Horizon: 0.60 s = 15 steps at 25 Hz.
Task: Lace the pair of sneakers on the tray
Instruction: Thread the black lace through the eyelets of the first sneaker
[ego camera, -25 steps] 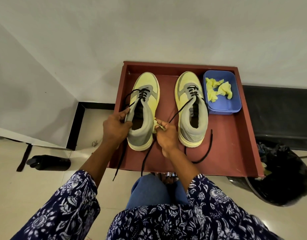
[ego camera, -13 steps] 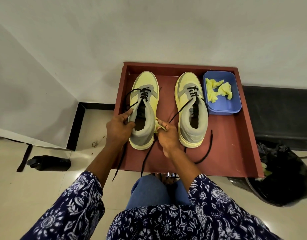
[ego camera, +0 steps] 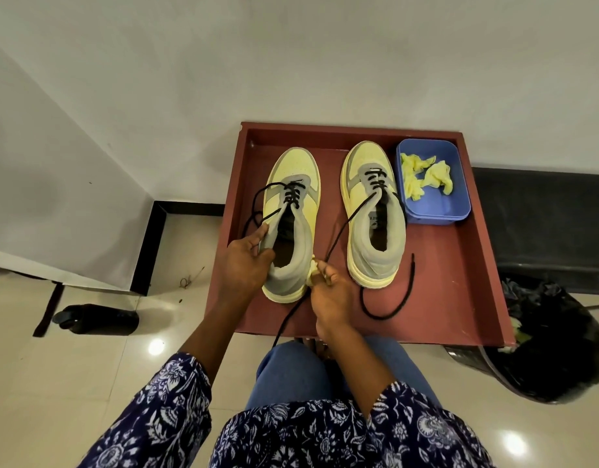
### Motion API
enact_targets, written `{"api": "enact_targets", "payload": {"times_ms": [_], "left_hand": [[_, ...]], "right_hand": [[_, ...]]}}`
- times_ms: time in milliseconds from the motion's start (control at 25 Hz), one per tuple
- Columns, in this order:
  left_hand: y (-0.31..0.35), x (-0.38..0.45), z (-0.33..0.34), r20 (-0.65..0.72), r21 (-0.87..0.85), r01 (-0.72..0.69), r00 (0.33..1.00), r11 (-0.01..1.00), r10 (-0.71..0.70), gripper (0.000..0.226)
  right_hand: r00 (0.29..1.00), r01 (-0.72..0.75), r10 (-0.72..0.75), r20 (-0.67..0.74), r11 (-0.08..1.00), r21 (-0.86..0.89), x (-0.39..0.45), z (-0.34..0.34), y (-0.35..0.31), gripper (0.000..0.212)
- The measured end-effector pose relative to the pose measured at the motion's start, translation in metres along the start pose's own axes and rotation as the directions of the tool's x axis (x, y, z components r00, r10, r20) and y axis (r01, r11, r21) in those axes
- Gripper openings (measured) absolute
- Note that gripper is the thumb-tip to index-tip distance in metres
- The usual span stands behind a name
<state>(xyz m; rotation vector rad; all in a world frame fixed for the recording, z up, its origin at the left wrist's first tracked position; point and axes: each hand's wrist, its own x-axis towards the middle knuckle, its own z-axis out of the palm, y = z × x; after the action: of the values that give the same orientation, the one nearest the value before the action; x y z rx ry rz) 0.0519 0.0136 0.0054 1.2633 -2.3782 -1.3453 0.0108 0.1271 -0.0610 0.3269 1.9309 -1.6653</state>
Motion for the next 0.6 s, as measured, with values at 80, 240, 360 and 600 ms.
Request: {"api": "enact_targets", "payload": {"times_ms": [80,240,360,600], "left_hand": [[-0.001,0.000,0.000,0.003,-0.007,-0.008,1.000,1.000,0.008,0.045],[-0.003,0.000,0.000,-0.002,-0.011,-0.024,1.000,1.000,0.024,0.045],[-0.003,0.000,0.000,-0.002,-0.023,-0.018,1.000,1.000,0.018,0.045],[-0.003,0.000,-0.001,-0.012,-0.027,-0.046,0.999,0.999,0.045,0.048]], "right_hand": [[1.000,0.004,-0.003,-0.014,0.999,0.036,0.008,0.004,-0.014,0.031],[1.000,0.005,-0.004,-0.021,0.999,0.048,0.035,0.015,-0.042,0.034],[1.000,-0.013,0.013,-0.022,0.999,0.034,0.051,0.022,-0.059,0.036],[0.999,-0.031,0.032,0.023,0.999,-0.017,0.074,0.034,-0.085,0.043]]}}
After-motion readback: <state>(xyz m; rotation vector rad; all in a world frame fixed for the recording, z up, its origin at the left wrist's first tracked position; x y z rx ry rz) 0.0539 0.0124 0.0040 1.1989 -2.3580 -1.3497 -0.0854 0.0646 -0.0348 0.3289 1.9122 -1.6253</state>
